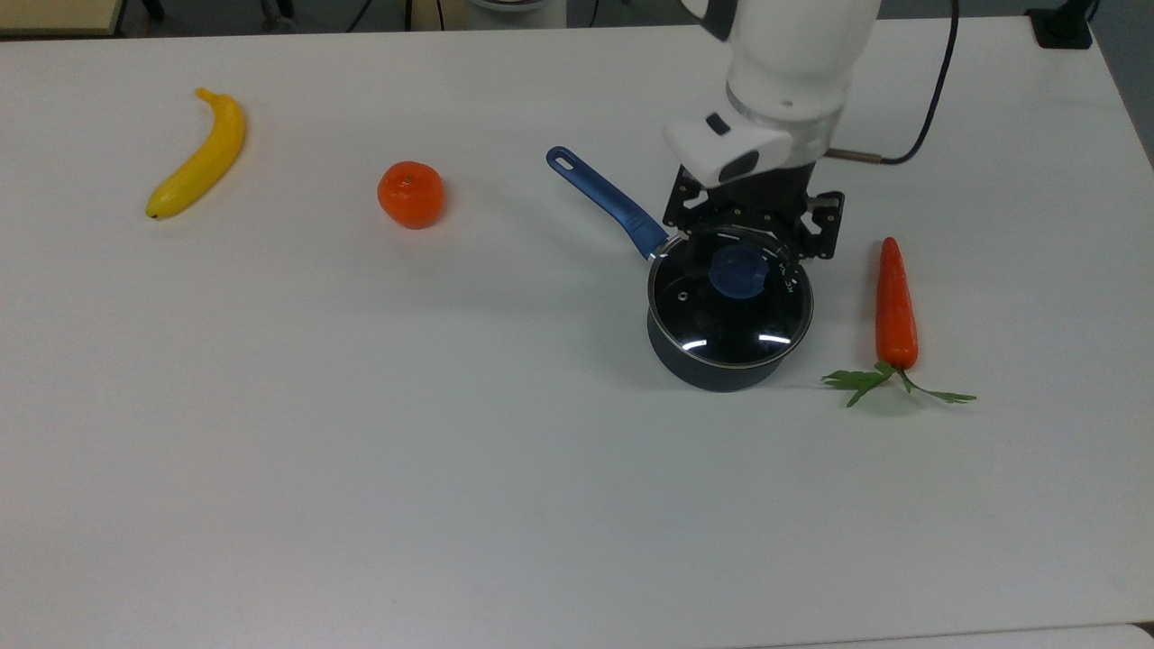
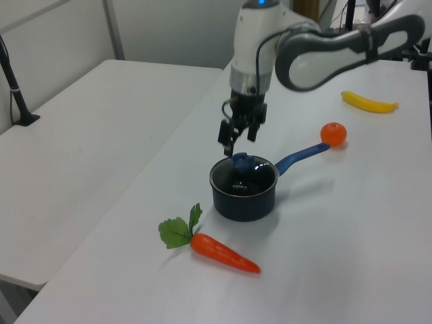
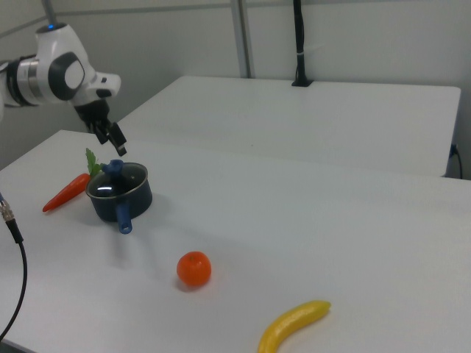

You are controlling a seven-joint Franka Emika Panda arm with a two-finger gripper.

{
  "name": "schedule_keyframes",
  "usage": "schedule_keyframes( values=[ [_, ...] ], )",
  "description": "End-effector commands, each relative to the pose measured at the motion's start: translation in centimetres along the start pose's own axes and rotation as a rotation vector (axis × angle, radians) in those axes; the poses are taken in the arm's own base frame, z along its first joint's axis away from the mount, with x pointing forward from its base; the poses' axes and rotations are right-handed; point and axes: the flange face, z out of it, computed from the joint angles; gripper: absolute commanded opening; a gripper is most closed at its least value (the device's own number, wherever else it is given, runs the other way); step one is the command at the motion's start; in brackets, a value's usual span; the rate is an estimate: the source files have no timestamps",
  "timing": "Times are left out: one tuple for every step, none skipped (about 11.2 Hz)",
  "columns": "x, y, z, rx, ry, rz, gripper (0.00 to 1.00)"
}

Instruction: Close lid

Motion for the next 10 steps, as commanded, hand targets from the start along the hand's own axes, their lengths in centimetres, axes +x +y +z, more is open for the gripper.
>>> schedule_keyframes(
  values=[
    [1.0, 6.4, -7.0, -0.04, -0.03, -0.044, 1.0],
    [1.9, 9.6, -8.4, -0.051, -0.059, -0.045, 1.0],
    [2.6, 13.1, -10.0, -0.057, -0.086, -0.049, 1.0],
    [2.8, 16.6, -11.5, -0.065, -0.114, -0.064, 1.0],
    [2.9, 20.2, -12.6, -0.07, -0.151, -0.068, 1.0],
    [3.1, 23.4, -13.5, -0.072, -0.174, -0.082, 1.0],
    [3.5, 26.8, -14.4, -0.07, -0.186, -0.092, 1.0],
    [3.6, 29.3, -14.9, -0.071, -0.211, -0.096, 1.0],
    [3.5, 30.6, -14.9, -0.075, -0.235, -0.084, 1.0],
    [3.4, 31.4, -14.7, -0.078, -0.255, -0.073, 1.0]
  ],
)
